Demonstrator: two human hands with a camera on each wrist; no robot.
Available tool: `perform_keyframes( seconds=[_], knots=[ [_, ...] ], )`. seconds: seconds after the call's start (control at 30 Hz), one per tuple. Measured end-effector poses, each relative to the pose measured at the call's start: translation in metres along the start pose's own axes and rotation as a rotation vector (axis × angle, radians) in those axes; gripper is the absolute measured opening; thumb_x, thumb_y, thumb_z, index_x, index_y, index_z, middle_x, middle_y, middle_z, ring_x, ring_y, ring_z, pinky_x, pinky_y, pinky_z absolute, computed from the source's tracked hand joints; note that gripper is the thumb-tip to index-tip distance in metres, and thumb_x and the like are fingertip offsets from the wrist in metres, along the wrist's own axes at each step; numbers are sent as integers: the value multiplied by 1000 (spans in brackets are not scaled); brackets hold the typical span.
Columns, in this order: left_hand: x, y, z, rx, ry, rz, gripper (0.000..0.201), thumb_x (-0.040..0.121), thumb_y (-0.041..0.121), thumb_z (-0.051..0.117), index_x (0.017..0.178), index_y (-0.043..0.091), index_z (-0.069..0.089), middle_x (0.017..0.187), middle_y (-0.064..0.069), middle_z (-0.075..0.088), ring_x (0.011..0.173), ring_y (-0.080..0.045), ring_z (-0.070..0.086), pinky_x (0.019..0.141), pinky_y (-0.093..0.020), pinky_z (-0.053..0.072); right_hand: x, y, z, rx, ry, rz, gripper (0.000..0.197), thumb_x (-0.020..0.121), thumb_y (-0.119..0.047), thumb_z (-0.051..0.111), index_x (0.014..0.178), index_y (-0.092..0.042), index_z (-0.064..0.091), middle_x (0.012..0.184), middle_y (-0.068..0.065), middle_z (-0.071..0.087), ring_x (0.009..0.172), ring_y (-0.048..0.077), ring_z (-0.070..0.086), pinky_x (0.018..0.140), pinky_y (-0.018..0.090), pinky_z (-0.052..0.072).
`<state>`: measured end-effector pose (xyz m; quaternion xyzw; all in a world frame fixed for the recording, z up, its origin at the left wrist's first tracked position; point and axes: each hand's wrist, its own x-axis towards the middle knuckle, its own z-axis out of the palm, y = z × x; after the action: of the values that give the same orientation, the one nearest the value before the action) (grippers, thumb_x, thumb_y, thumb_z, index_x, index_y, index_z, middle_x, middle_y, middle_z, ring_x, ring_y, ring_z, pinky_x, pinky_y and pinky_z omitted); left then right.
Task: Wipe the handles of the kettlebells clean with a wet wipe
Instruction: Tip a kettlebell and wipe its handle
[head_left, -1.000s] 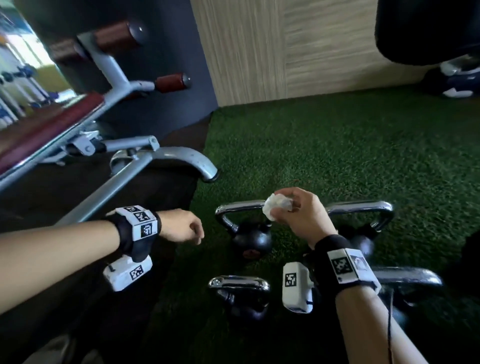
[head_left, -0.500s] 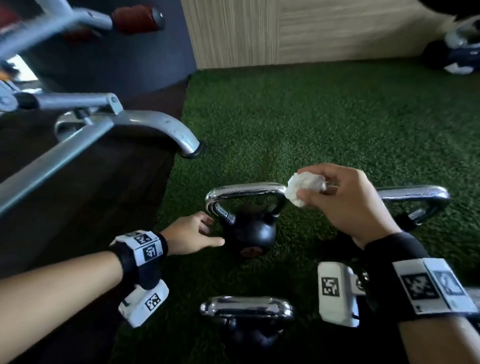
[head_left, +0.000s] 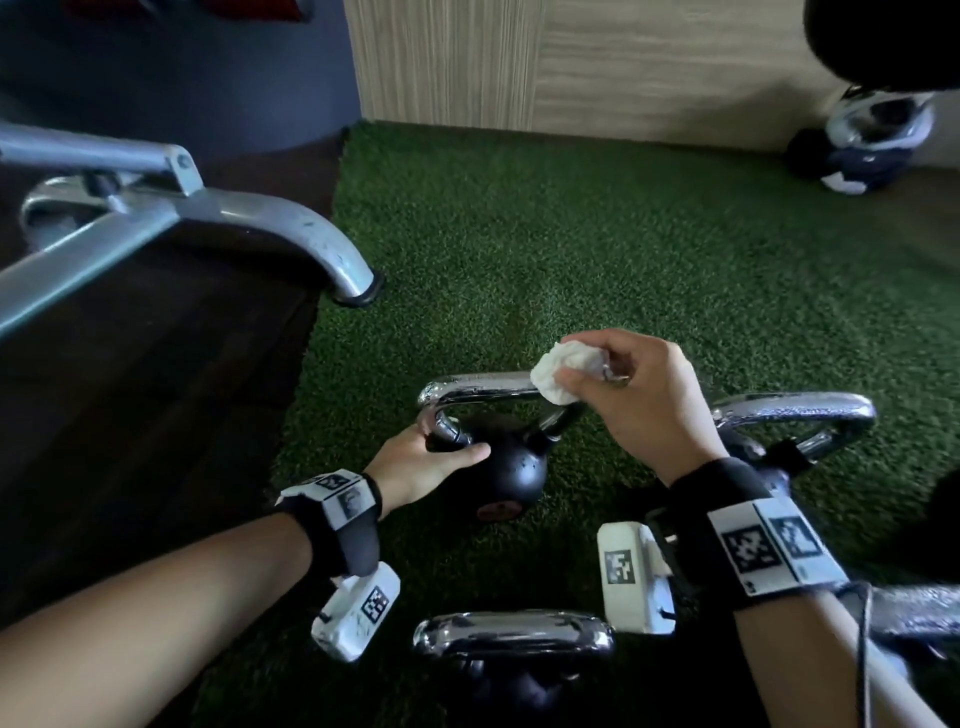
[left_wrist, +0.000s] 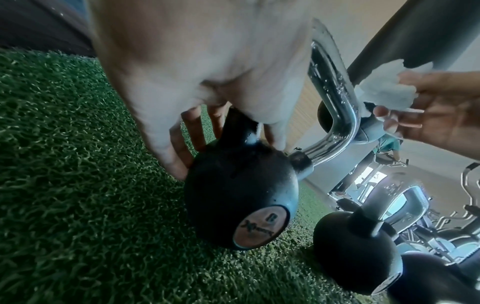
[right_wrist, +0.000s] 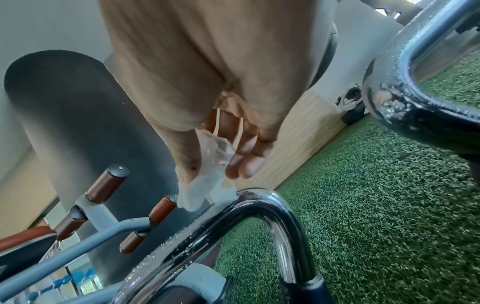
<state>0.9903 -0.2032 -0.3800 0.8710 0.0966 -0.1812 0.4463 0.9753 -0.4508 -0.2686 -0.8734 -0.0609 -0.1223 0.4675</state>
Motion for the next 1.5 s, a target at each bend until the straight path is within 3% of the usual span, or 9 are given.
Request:
perform_keyframes(
  seconds=[0.2, 0.37, 0.6, 0.77, 0.9, 1.0, 1.13, 1.23, 1.5],
  knots=[
    [7, 6, 13, -135, -23, -87, 116, 37, 102, 64, 132, 36, 62, 133, 4, 65, 120, -21, 63, 105, -40, 53, 10, -14, 17, -183, -53, -119, 26, 88, -21, 79, 114, -24, 78, 101, -9, 75, 88, 8, 67, 77, 13, 47],
    [7, 14, 21, -292, 2, -119, 97, 45, 88, 72, 128, 39, 65, 125, 1, 67, 108, -23, 68, 78, -47, 65, 13, -9, 41, -316, -107, -297, 21, 95, -9, 70, 114, -12, 78, 105, 3, 71, 98, 21, 61, 86, 25, 41],
    [17, 7, 13, -260, -82, -42, 63, 52, 86, 73, 111, 64, 64, 131, 10, 67, 120, -16, 64, 100, -40, 56, 5, 10, 25, -370, 53, -238, 30, 90, 12, 60, 98, -8, 80, 97, 2, 72, 86, 15, 63, 81, 0, 39],
    [12, 12, 6, -305, -186, -22, 65, 76, 67, 75, 136, 51, 57, 134, 10, 63, 116, -12, 61, 99, -46, 57, 1, 8, 31, -358, 44, -272, 38, 88, 15, 57, 108, -8, 80, 103, 3, 75, 93, 18, 65, 86, 16, 45],
    [12, 11, 7, -254, -149, -13, 78, 61, 79, 74, 133, 53, 59, 132, 12, 65, 115, -10, 63, 101, -36, 55, -7, 22, 15, -283, 119, -84, 26, 88, 12, 63, 93, -6, 81, 92, 4, 78, 71, 7, 63, 70, 2, 42],
    [7, 11, 8, -274, -110, -19, 65, 76, 69, 75, 135, 46, 59, 128, 12, 65, 106, -4, 63, 92, -22, 52, -8, 36, 11, -249, 56, 108, 23, 91, 2, 66, 102, -10, 82, 96, 9, 80, 84, 22, 71, 75, 20, 49],
    [8, 7, 14, -264, -18, -118, 61, 58, 79, 74, 104, 39, 74, 111, 9, 74, 105, -15, 70, 102, -39, 55, -2, 55, 11, -68, 11, 229, 24, 88, -7, 76, 98, -28, 83, 84, -8, 77, 77, 6, 70, 72, 11, 54],
    [7, 4, 14, -244, -14, -165, 70, 53, 81, 73, 96, 27, 78, 99, 2, 78, 95, -19, 75, 93, -43, 61, 4, 79, 22, 186, -71, 415, 25, 83, -4, 80, 85, -28, 83, 87, 3, 81, 94, 30, 77, 90, 53, 62],
    [-18, 29, -2, 42, -198, -292, 34, 96, 40, 68, 95, 7, 63, 90, -14, 70, 72, -23, 68, 67, -32, 59, 3, 90, 34, 265, -212, 513, 14, 78, 0, 81, 78, -13, 79, 83, 10, 79, 83, 29, 77, 79, 50, 66]
  ],
)
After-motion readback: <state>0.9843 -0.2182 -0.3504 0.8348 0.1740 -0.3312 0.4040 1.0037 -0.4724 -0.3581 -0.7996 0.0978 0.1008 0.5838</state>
